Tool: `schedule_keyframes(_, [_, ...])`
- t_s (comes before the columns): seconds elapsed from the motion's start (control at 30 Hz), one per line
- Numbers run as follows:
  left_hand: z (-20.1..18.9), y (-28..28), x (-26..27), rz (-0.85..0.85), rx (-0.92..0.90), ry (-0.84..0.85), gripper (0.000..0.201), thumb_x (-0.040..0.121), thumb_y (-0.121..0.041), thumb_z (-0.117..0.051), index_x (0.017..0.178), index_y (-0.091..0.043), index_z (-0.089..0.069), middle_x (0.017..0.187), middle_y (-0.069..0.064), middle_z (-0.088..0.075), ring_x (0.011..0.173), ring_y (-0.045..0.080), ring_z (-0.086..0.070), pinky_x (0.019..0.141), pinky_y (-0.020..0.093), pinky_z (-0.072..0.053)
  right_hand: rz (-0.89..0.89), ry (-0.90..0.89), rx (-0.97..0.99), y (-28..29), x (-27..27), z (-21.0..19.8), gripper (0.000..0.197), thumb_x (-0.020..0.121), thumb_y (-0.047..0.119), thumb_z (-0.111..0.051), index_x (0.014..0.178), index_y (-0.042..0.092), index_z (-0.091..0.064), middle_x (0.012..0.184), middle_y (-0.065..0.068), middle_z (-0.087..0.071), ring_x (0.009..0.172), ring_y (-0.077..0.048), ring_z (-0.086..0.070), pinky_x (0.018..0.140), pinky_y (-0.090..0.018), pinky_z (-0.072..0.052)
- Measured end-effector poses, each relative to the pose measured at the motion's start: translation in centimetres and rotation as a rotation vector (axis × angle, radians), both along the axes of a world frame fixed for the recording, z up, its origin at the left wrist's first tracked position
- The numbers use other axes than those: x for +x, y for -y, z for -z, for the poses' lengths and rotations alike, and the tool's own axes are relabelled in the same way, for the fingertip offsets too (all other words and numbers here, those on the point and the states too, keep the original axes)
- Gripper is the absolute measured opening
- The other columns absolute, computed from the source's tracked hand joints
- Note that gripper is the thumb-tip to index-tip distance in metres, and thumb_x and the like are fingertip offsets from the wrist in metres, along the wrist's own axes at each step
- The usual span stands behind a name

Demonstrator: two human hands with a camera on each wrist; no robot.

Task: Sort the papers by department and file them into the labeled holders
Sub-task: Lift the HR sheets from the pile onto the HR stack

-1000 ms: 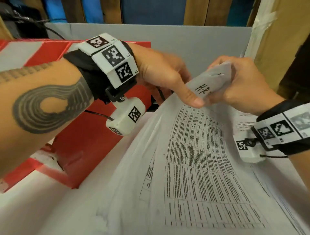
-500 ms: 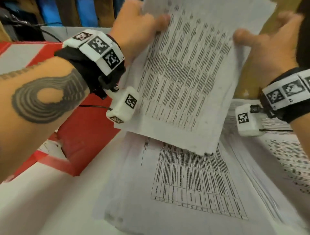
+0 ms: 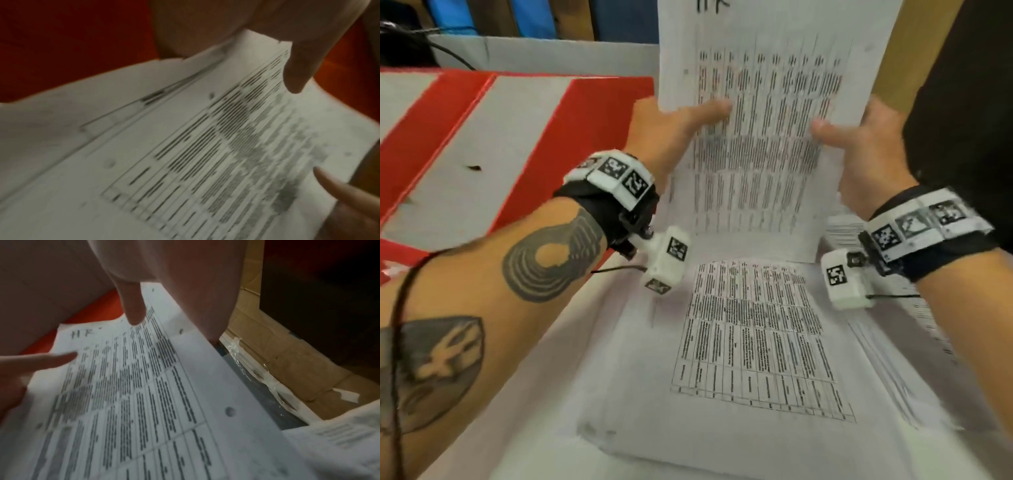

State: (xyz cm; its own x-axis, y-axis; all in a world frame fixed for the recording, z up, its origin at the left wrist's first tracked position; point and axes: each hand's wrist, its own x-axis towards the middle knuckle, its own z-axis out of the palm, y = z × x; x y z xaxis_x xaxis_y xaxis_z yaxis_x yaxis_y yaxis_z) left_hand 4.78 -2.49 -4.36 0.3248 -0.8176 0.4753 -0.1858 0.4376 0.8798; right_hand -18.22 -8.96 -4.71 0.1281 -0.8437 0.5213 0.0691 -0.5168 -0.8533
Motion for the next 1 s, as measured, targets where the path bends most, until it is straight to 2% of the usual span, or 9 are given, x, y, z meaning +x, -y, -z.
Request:
schedule_keyframes(0.1, [1.1, 0.4, -0.1, -0.077, -0.028, -0.010, 0.037, 0.078, -0.029, -0.089, 0.110, -0.021, -0.073, 0.100, -0.012, -0.078, 0.093, -0.002, -0.073, 0.077, 0.014, -0.054, 0.091, 0.001, -0.034, 0.0, 0.8, 0.8, 0.033, 0.089, 0.004, -0.073, 0.120, 0.015, -0.068, 0.112, 0.003, -0.076, 0.106, -0.013, -0.073, 0.099, -0.041, -0.058])
schedule_keyframes(0.2, [-0.4, 0.1, 0.1, -0.042, -0.039, -0.040, 0.028, 0.081, -0.026, -0.087, 0.105, -0.027, -0.072, 0.102, -0.013, -0.079, 0.093, -0.002, -0.073, 0.075, 0.016, -0.056, 0.066, 0.040, -0.040, -0.3, 0.9, -0.8, 0.038, 0.088, -0.004, -0.070, 0.119, 0.018, -0.066, 0.113, 0.003, -0.076, 0.106, -0.012, -0.073, 0.096, -0.038, -0.060])
schedule_keyframes(0.3, [-0.6, -0.4, 0.6, -0.008, -0.023, -0.073, 0.026, 0.081, -0.025, -0.086, 0.103, -0.028, -0.072, 0.101, -0.015, -0.078, 0.090, -0.008, -0.072, 0.066, 0.008, -0.053, -0.012, 0.035, 0.001, -0.3, 0.4, -1.4, 0.041, 0.086, 0.001, -0.071, 0.125, 0.014, -0.065, 0.117, -0.001, -0.077, 0.108, -0.018, -0.074, 0.097, -0.045, -0.059])
schedule_keyframes(0.5, [-0.9, -0.4, -0.1, -0.007, -0.051, -0.066, 0.026, 0.082, -0.031, -0.085, 0.103, -0.029, -0.070, 0.098, -0.017, -0.078, 0.097, -0.001, -0.072, 0.091, 0.026, -0.057, 0.059, -0.022, -0.067, -0.8, 1.0, -1.2, 0.017, 0.097, 0.018, -0.066, 0.114, 0.019, -0.070, 0.110, 0.003, -0.077, 0.106, -0.015, -0.073, 0.099, -0.047, -0.058])
schedule_keyframes(0.63, [-2.0, -0.3, 0.3, 0.039, -0.054, 0.059, 0.032, 0.085, -0.032, -0.083, 0.113, -0.028, -0.071, 0.115, -0.012, -0.076, 0.106, -0.002, -0.070, 0.087, 0.018, -0.054, 0.099, -0.039, -0.175, -0.9, 0.1, -2.8, 0.024, 0.096, 0.023, -0.070, 0.120, 0.022, -0.067, 0.119, 0.004, -0.074, 0.111, -0.010, -0.071, 0.101, -0.040, -0.057])
schedule_keyframes(0.73, [-0.4, 0.0, 0.7, 0.040, 0.038, 0.101, 0.040, 0.084, -0.033, -0.084, 0.120, -0.022, -0.072, 0.113, -0.012, -0.077, 0.104, -0.001, -0.071, 0.086, 0.018, -0.054, 0.034, -0.082, -0.080, -0.4, -0.5, -1.6, 0.032, 0.096, 0.020, -0.069, 0.128, 0.020, -0.064, 0.124, 0.005, -0.073, 0.116, -0.012, -0.069, 0.106, -0.042, -0.054])
schedule_keyframes(0.8, [0.2, 0.0, 0.7, 0.030, 0.024, 0.074, 0.036, 0.085, -0.027, -0.084, 0.118, -0.014, -0.075, 0.110, -0.008, -0.078, 0.101, 0.002, -0.073, 0.082, 0.018, -0.056, 0.073, -0.081, -0.056, -0.2, -0.6, -0.9, 0.036, 0.097, 0.017, -0.067, 0.133, 0.013, -0.065, 0.123, 0.004, -0.074, 0.114, -0.012, -0.070, 0.104, -0.042, -0.055])
schedule_keyframes(0.9, [-0.4, -0.1, 0.3, -0.024, -0.076, -0.009, 0.029, 0.086, -0.020, -0.083, 0.111, -0.009, -0.076, 0.102, -0.002, -0.080, 0.094, 0.011, -0.077, 0.081, 0.027, -0.062, 0.104, -0.044, -0.059, -0.4, -0.2, -1.5, 0.032, 0.099, 0.008, -0.064, 0.131, 0.007, -0.065, 0.116, 0.004, -0.075, 0.105, -0.009, -0.073, 0.093, -0.031, -0.060])
schedule_keyframes(1.0, [-1.9, 0.2, -0.5, -0.111, -0.167, -0.079, 0.026, 0.088, -0.023, -0.082, 0.109, -0.009, -0.077, 0.100, -0.001, -0.080, 0.091, 0.010, -0.077, 0.077, 0.026, -0.062, 0.129, -0.008, -0.117, -0.7, 0.5, -3.5, 0.030, 0.099, 0.008, -0.064, 0.129, 0.011, -0.065, 0.116, 0.005, -0.074, 0.106, -0.008, -0.072, 0.094, -0.030, -0.059])
